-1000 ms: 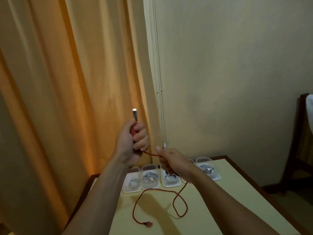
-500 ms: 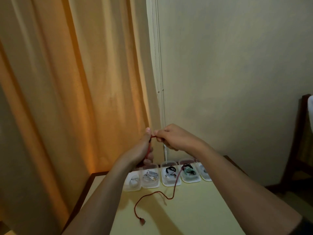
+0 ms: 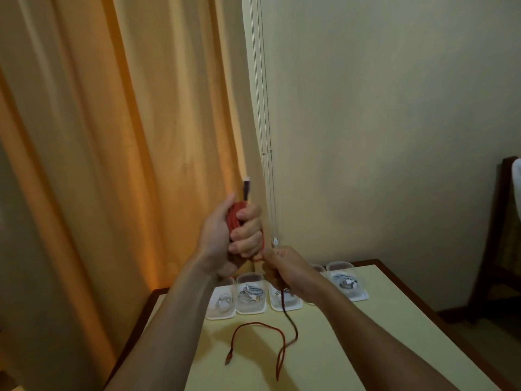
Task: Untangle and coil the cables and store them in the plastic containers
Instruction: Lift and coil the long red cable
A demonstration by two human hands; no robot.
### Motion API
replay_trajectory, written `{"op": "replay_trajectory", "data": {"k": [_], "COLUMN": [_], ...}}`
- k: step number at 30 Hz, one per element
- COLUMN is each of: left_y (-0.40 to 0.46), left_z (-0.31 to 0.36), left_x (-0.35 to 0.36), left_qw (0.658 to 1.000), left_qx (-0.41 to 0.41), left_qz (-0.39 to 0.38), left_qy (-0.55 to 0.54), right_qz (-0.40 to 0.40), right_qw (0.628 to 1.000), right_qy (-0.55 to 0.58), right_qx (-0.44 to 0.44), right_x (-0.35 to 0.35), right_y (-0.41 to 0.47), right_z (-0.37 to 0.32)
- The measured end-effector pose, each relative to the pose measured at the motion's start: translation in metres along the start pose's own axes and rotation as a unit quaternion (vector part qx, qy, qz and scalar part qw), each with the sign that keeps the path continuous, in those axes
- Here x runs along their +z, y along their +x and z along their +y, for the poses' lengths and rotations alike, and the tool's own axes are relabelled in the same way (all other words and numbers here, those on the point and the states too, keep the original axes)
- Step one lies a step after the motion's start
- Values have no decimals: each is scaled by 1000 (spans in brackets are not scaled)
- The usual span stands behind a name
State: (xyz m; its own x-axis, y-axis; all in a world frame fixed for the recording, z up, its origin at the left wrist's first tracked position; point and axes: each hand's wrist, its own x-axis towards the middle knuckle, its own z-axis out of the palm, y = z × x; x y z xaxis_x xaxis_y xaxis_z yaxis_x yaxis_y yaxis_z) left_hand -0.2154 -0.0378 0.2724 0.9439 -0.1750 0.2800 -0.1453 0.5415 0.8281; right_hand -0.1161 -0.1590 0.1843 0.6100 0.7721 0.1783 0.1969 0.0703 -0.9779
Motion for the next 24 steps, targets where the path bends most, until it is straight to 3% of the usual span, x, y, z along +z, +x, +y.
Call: {"op": "replay_trajectory", "data": {"k": [2,4,7,11,13,16,20,24], "left_y": [-4,-6,-7,-10,-10,-3,8,11], "left_z": [2,-1,-4,-3,-4,-9,-17,-14], "left_x": [4,1,-11,-17,-19,-23,-16,-16], "left_qw": [985,964,945,894,892,928,915,921], "left_qx": [-138,-233,-291,-336,-301,-158,33,145], "left_qz": [-100,-127,-83,51,129,209,315,334], "left_qy": [-8,29,125,293,313,264,251,139], "right_qz": [11,-10,-21,2,7,20,52,60], "right_qw": [999,996,984,957,958,965,986,995], "right_qy": [-34,-83,-176,-291,-288,-261,-154,-73], "right_qx": [-5,-25,-19,-8,-10,-7,-33,-35], "right_x": [-9,-17,-24,-29,-30,-20,-3,3], "right_y": [3,5,10,8,3,0,0,-5], "right_z": [-10,-31,-67,-92,-97,-82,-45,-19]}}
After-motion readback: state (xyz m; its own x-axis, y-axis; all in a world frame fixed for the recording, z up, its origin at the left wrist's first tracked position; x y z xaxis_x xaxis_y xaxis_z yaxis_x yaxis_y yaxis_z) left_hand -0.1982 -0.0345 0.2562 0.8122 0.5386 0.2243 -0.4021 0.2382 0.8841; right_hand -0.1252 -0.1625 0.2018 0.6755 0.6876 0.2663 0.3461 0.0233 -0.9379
